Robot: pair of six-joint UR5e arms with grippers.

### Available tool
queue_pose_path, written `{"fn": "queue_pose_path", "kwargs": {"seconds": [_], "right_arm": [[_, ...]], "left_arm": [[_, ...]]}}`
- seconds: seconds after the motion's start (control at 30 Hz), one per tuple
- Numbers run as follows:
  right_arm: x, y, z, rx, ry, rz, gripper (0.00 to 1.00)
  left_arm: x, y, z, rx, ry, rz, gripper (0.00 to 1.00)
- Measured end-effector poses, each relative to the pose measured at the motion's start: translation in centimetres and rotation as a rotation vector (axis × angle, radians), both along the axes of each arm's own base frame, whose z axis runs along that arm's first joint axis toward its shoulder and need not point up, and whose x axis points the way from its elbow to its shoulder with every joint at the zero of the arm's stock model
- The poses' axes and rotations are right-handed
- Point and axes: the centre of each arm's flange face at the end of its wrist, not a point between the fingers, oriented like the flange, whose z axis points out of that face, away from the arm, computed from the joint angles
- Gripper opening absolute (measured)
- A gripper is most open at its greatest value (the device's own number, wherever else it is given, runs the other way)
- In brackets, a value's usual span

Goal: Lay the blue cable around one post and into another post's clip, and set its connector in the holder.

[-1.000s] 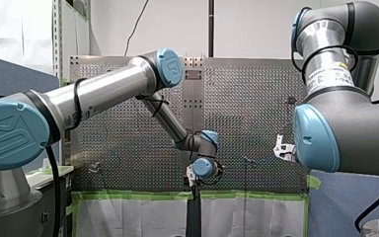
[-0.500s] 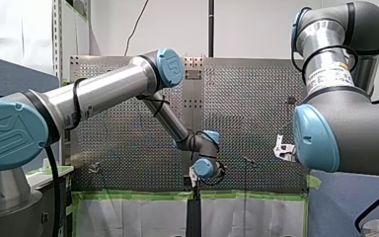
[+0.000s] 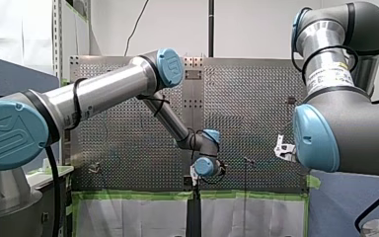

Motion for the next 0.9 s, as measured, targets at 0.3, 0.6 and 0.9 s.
{"fn": "queue_pose_path", "kwargs": {"seconds": [0.3,0.6,0.9], "right_arm": [[0.02,-0.07,-0.03,-0.007,-0.007,-0.001,0.25],[0.04,-0.13,-0.27,-0.011,-0.009,-0.001,0.25],[0.03,-0.52,-0.27,-0.014,-0.015,0.001,0.25]], "left_arm": [[0.01,0.09,-0.06,0.006,0.009,-0.002,0.00],[0.43,0.04,0.15,0.013,0.019,-0.004,0.00],[0.87,-0.43,-0.55,0.030,0.041,-0.004,0.00]]}}
